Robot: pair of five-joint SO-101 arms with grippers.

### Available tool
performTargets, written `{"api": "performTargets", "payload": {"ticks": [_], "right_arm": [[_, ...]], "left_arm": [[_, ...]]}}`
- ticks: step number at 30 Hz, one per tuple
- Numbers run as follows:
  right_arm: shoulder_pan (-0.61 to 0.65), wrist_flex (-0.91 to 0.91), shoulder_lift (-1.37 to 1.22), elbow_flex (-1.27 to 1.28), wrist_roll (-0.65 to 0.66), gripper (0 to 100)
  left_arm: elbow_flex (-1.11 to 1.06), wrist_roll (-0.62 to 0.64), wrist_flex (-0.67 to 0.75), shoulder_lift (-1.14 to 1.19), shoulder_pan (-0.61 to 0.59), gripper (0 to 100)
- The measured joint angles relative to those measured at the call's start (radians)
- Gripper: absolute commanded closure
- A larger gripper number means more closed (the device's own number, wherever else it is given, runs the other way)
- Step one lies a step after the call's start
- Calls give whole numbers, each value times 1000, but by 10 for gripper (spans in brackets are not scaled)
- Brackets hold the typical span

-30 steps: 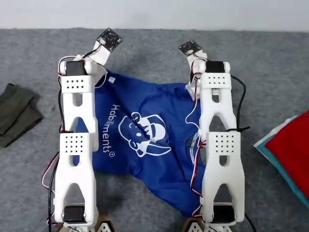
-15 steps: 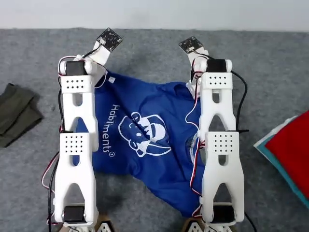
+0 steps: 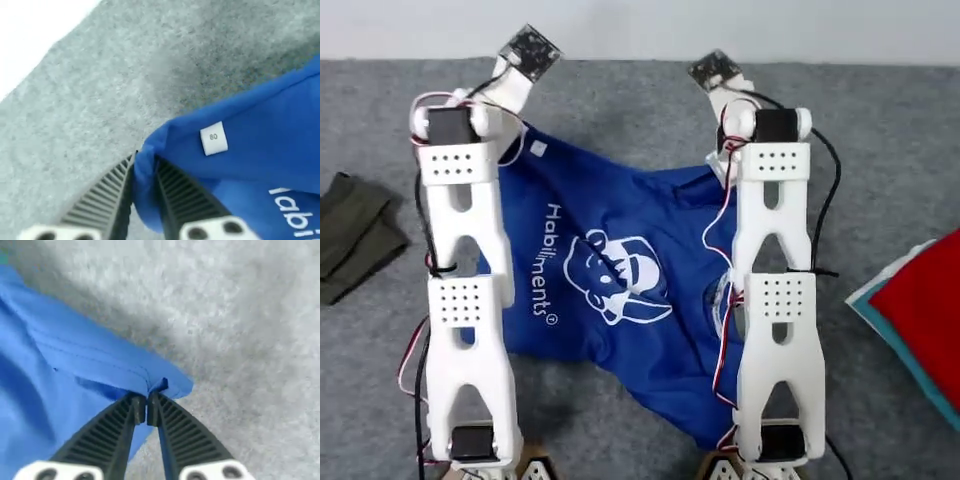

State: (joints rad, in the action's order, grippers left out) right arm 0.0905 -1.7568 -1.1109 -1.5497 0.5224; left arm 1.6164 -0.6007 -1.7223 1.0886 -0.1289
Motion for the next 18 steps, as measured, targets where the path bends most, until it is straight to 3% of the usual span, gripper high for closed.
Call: {"api": "performTargets", "payload": {"ticks": [9, 18], "right_arm": [[64, 0, 391, 483, 15, 991], [58, 0, 893, 1010, 112, 991]], "left_arm": [[0, -2, -5, -132, -17, 977], [0, -2, -8, -221, -78, 977]]}}
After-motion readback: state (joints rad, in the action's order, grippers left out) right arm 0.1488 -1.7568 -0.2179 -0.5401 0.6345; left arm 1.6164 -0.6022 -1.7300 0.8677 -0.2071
